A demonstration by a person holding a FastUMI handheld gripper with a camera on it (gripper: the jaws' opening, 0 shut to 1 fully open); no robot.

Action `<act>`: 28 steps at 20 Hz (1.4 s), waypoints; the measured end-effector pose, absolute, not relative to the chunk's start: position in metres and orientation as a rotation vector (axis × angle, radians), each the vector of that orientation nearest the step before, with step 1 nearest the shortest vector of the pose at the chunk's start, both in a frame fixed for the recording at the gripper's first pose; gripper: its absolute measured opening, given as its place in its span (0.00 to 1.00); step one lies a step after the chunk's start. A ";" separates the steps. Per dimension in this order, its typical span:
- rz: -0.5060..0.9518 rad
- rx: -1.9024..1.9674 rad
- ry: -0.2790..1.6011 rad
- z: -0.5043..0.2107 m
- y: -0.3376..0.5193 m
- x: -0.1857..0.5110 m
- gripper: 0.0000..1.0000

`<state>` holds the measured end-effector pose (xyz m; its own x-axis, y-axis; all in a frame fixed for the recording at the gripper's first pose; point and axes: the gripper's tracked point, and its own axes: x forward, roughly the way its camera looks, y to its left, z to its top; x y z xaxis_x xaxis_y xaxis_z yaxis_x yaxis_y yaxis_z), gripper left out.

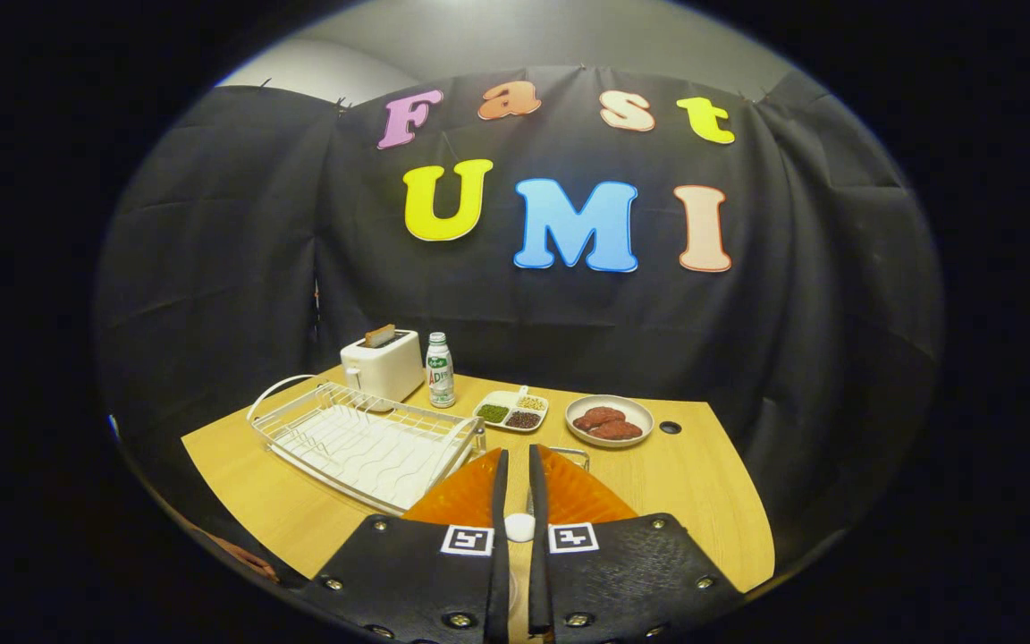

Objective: Take the plate from the dish rack, then take the spoon from the basket and place it into the plate.

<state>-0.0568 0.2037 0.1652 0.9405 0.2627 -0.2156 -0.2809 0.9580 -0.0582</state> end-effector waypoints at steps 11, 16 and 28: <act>0.400 -0.139 0.418 0.102 0.259 -0.061 0.08; 0.463 -0.164 0.463 0.087 0.284 -0.059 0.08; 0.552 -0.218 0.505 0.066 0.323 -0.054 0.10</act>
